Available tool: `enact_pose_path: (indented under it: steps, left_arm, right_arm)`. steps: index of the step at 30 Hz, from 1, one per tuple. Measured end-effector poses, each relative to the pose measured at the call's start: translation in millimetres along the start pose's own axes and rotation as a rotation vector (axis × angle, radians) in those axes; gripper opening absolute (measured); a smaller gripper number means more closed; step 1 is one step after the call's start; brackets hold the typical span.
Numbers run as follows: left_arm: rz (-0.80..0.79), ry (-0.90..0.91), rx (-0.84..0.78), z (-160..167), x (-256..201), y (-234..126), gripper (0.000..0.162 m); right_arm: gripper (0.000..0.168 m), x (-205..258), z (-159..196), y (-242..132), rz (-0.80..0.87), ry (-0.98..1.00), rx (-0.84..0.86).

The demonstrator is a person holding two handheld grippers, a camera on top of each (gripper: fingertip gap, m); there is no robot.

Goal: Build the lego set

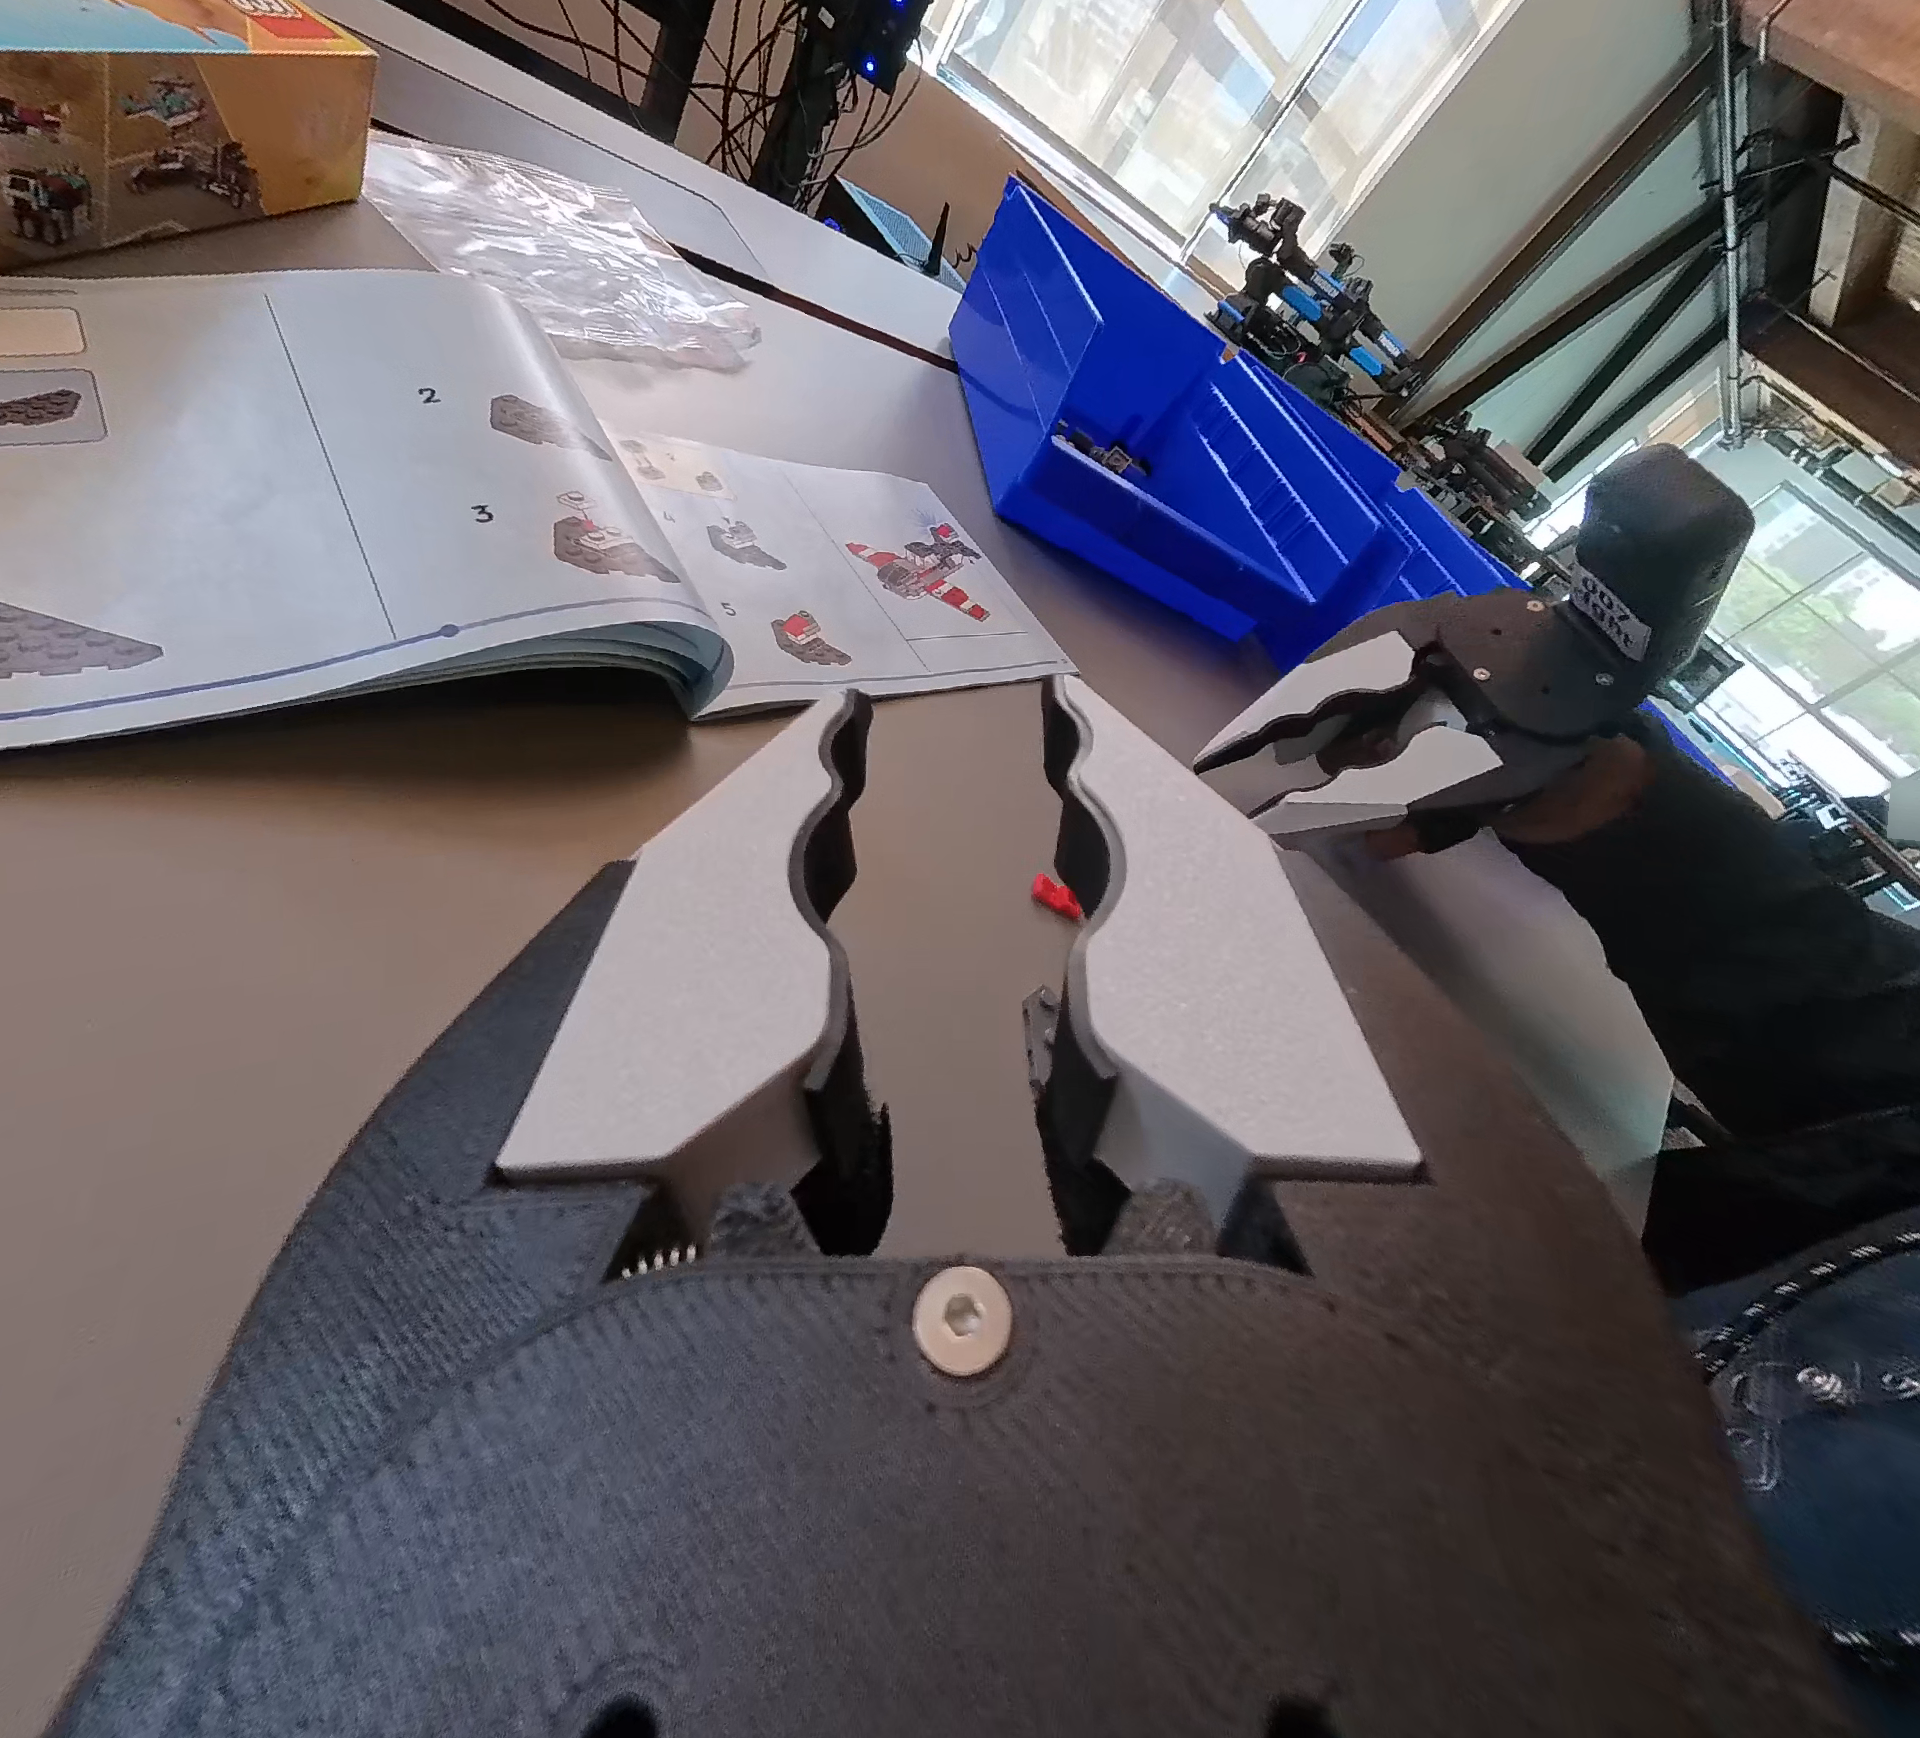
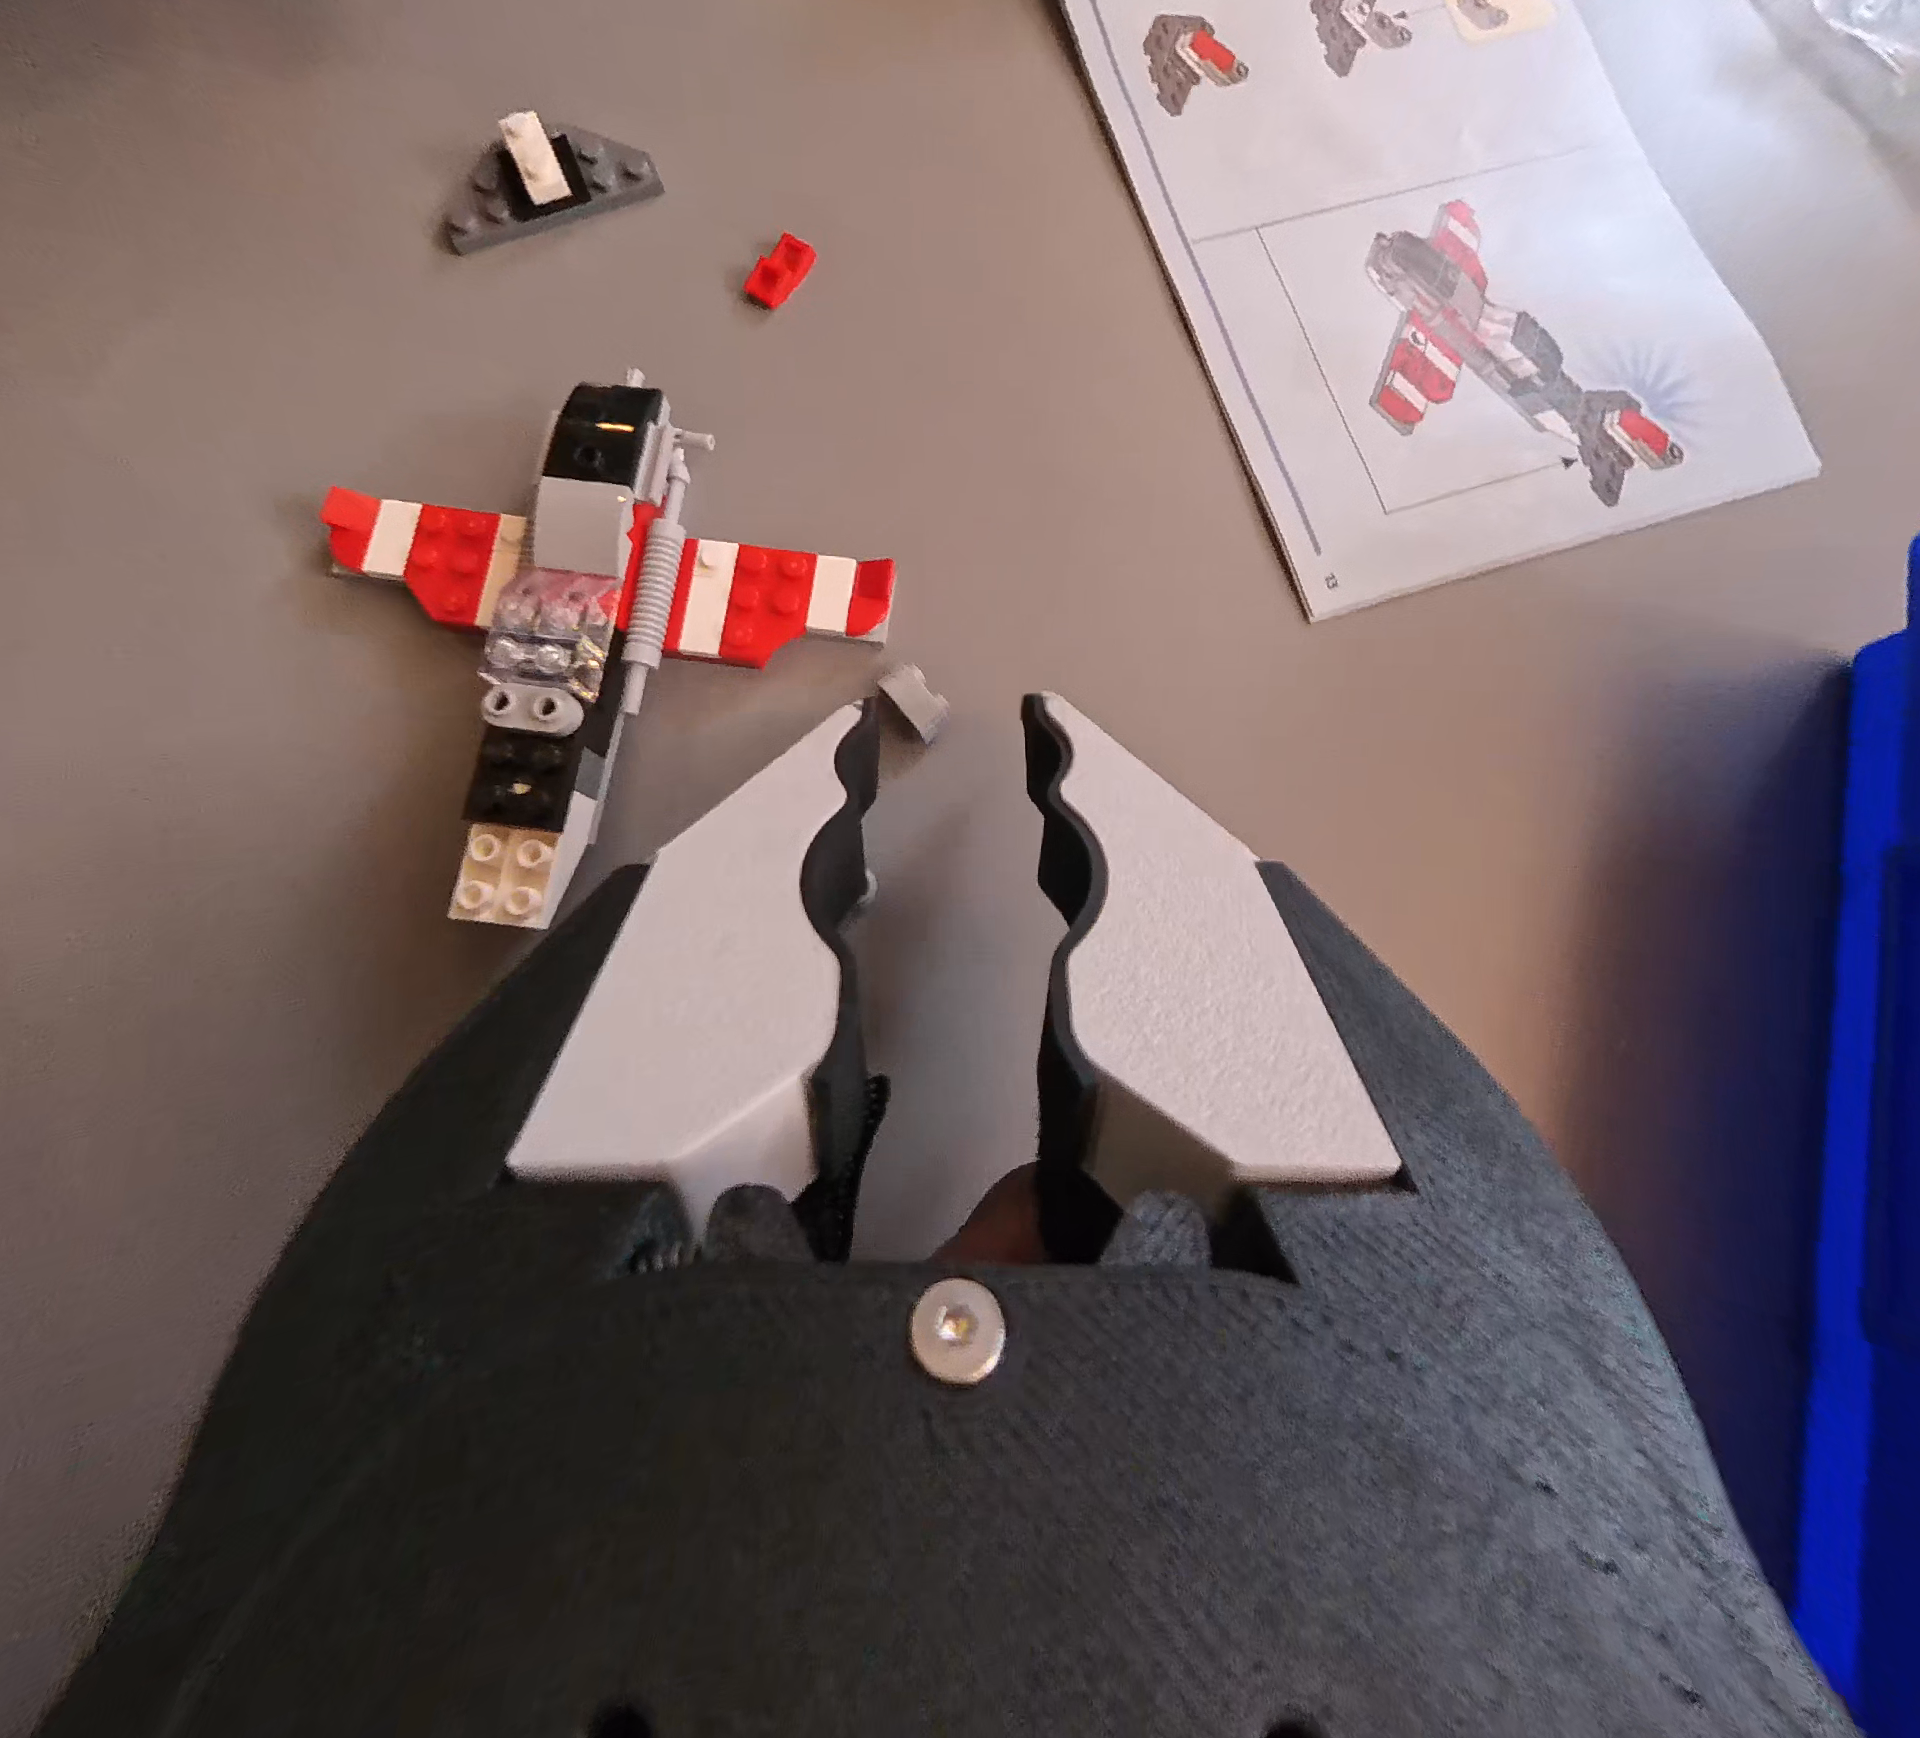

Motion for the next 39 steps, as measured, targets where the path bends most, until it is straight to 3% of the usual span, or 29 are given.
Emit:
enact_pose_path:
  steps: [8, 12, 13, 21, 27, 30, 39]
  left_arm:
    - [0.013, -0.015, 0.013, 1, 0, 0, 0.034]
    - [0.022, -0.020, 0.015, 1, 0, 0, 0.034]
    - [0.024, -0.022, 0.016, 1, 0, 0, 0.034]
    - [0.047, -0.035, 0.031, 3, -1, 0, 0.035]
    - [0.119, -0.060, 0.037, -3, -8, 1, 0.042]
    - [0.274, -0.116, -0.001, -13, -33, 4, 0.042]
    - [0.437, -0.030, 0.275, 41, -91, 33, 0.034]
  right_arm:
    - [0.028, 7, 0, 9, -0.097, -0.077, 0.021]
    - [0.016, 9, 0, 9, -0.131, -0.104, 0.034]
    - [0.009, 9, 0, 9, -0.134, -0.108, 0.036]
    - [0.008, 5, -3, 5, -0.069, -0.132, -0.002]
    - [0.008, 3, -40, -13, 0.052, -0.163, -0.215]
    - [0.008, 6, -63, -19, 0.125, -0.223, -0.294]
    - [0.008, 28, -102, -14, 0.178, -0.407, -0.381]
Point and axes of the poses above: each gripper's, where its closed fingertips meet, y out along the fingers, z out of its underside, x = y × z across the jaws, the point moved 2 cm from there along -y, back along the fingers, and after that the axes turned 12 degrees about -y, right-handed, at the moved point
